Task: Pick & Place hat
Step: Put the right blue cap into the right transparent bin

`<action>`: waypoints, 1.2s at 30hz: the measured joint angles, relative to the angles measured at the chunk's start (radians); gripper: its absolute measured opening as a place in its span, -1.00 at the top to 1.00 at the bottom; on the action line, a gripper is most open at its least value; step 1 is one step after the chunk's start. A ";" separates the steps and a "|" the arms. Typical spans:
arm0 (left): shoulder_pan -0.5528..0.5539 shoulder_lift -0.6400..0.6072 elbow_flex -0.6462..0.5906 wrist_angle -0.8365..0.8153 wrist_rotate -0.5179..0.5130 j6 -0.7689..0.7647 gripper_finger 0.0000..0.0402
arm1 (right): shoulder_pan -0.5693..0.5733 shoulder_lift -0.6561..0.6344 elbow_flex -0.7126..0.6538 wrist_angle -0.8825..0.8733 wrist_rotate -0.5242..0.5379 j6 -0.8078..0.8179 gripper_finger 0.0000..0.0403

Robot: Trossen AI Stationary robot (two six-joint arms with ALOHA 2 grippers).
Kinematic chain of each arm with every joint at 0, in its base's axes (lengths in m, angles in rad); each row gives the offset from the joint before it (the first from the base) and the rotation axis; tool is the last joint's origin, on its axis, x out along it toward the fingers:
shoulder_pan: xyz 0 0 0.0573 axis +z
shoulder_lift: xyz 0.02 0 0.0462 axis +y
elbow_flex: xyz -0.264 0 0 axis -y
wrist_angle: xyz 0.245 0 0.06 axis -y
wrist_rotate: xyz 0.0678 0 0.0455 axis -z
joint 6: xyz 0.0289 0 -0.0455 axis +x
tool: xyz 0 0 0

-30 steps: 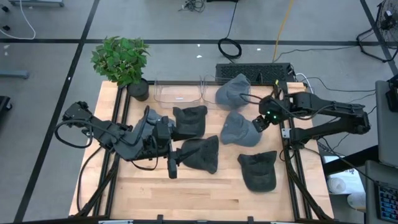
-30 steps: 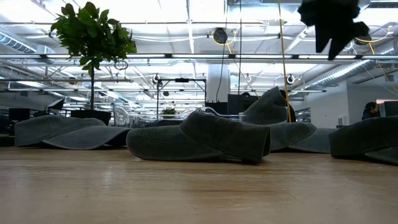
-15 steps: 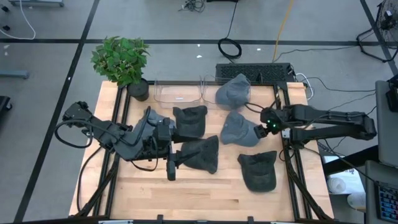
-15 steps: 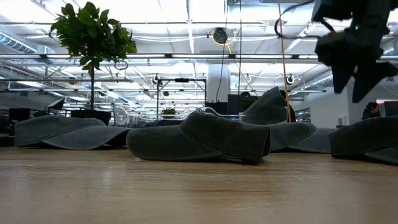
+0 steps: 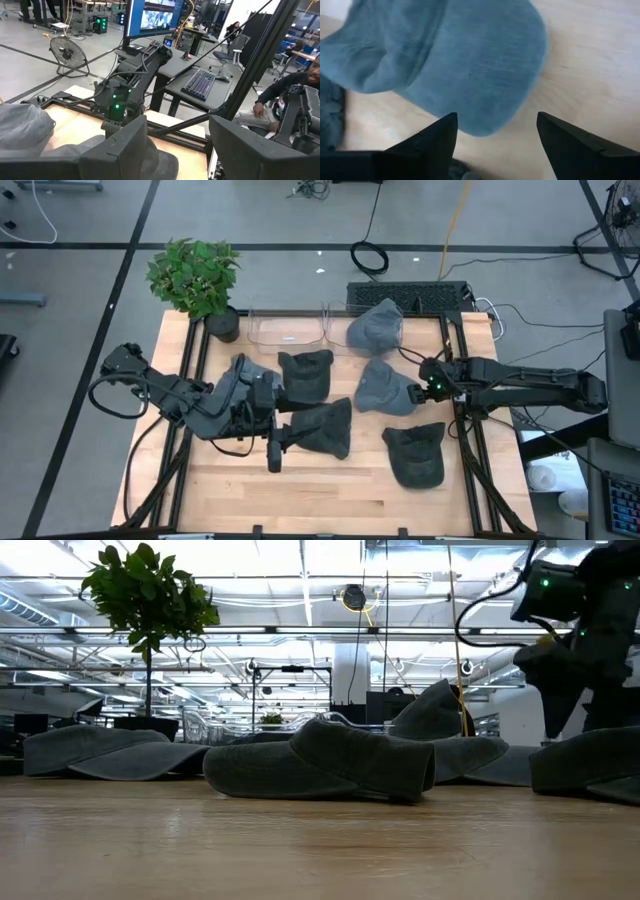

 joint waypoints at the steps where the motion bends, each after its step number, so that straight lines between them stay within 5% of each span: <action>1: 0.000 0.000 0.000 -0.002 0.000 0.000 -0.12 | -0.004 -0.007 -0.014 0.011 -0.002 0.001 -0.30; 16: -0.004 0.000 0.000 0.003 0.017 -0.008 -0.12 | -0.056 -0.185 -0.271 0.391 -0.105 0.126 -0.23; 20: -0.001 0.000 0.000 0.007 0.017 -0.001 -0.12 | -0.057 -0.226 -0.293 0.416 -0.105 0.146 0.05; 27: 0.008 0.000 0.000 0.010 0.017 0.008 -0.12 | -0.056 -0.256 -0.296 0.470 -0.116 0.120 0.90; 36: 0.012 0.000 0.000 0.009 0.016 0.012 -0.12 | -0.057 -0.262 -0.297 0.488 -0.130 0.106 0.99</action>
